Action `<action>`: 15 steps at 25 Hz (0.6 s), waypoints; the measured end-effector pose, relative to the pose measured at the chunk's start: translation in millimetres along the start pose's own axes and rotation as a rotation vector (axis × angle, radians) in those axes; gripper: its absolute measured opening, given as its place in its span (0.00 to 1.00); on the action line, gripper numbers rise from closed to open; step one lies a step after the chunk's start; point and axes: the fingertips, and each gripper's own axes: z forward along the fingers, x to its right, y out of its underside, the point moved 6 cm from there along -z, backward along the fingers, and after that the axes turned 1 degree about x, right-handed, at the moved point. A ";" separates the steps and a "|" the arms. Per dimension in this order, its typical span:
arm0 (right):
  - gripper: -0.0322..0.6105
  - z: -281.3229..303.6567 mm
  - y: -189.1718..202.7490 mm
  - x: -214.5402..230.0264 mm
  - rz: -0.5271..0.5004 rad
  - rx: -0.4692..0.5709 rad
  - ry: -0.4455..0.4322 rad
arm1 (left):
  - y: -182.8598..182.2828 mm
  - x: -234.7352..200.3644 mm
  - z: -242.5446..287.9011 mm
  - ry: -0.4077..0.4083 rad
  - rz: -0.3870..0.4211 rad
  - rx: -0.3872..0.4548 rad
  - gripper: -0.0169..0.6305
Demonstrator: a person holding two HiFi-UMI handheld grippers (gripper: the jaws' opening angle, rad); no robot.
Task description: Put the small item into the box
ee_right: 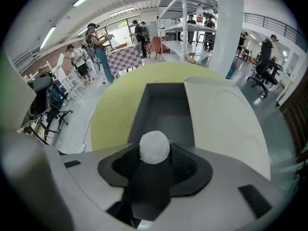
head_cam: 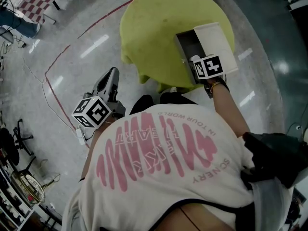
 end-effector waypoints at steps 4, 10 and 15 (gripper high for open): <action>0.34 1.0 2.5 0.2 0.005 -0.001 -0.001 | 3.8 0.7 2.7 0.010 -0.003 -0.009 0.04; 0.34 1.8 6.8 3.1 0.003 0.000 0.002 | 7.8 4.5 8.3 0.022 0.001 -0.013 0.04; 0.34 -2.2 6.6 0.4 0.000 0.000 0.013 | 4.7 4.0 3.9 0.021 -0.001 -0.013 0.04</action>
